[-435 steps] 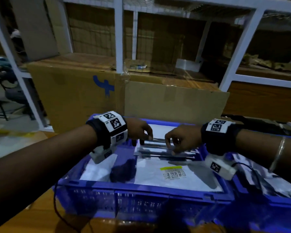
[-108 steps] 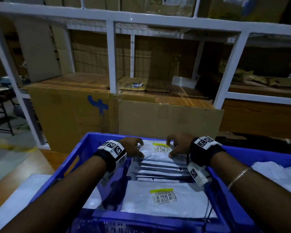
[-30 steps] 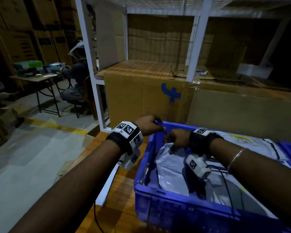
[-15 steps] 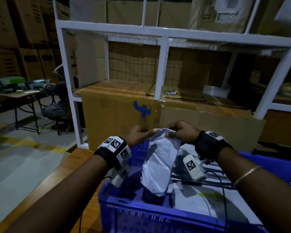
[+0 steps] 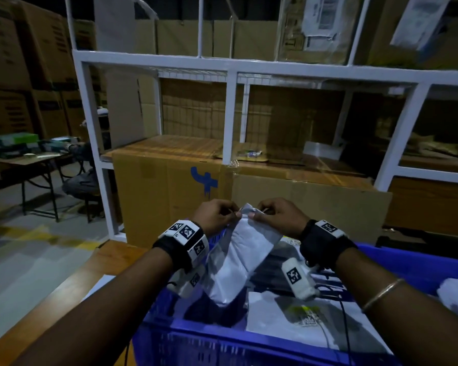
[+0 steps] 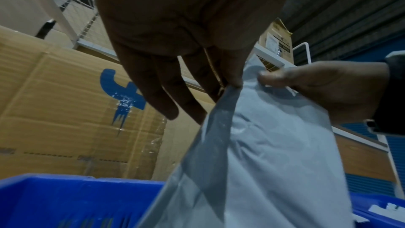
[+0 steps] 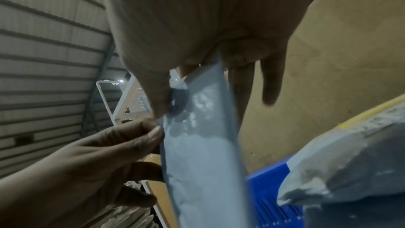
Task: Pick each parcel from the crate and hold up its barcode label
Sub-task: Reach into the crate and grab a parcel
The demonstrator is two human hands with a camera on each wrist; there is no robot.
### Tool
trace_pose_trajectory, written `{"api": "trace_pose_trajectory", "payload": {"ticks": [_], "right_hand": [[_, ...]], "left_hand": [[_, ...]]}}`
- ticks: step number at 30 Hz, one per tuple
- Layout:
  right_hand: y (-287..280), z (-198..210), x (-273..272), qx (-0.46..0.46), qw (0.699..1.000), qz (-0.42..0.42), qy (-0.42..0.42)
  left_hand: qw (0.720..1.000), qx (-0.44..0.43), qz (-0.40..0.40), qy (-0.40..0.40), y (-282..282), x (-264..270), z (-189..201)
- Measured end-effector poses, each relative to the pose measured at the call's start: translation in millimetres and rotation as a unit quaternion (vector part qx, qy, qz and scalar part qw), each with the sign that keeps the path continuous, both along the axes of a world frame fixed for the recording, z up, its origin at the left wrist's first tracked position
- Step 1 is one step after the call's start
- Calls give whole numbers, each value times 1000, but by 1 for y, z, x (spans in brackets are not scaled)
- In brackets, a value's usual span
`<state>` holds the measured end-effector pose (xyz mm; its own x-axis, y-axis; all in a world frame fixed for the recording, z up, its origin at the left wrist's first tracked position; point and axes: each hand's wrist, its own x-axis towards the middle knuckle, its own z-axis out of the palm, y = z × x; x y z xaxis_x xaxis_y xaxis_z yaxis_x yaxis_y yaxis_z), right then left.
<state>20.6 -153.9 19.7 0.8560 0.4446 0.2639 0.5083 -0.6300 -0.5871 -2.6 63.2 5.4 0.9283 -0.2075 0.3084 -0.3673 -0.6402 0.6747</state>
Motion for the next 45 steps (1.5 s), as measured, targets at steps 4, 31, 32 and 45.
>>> {"api": "trace_pose_trajectory", "payload": {"ticks": [4, 31, 32, 45], "right_hand": [[2, 3, -5, 38, 999, 2, -25], [-53, -26, 15, 325, 939, -37, 104], [-53, -25, 13, 336, 934, -32, 117], [-61, -28, 6, 292, 953, 8, 74]], "left_hand": [[1000, 21, -14, -4, -9, -4, 9], [978, -149, 76, 123, 42, -18, 6], [978, -150, 78, 123, 41, -18, 6], [965, -204, 114, 119, 38, -24, 21]]}}
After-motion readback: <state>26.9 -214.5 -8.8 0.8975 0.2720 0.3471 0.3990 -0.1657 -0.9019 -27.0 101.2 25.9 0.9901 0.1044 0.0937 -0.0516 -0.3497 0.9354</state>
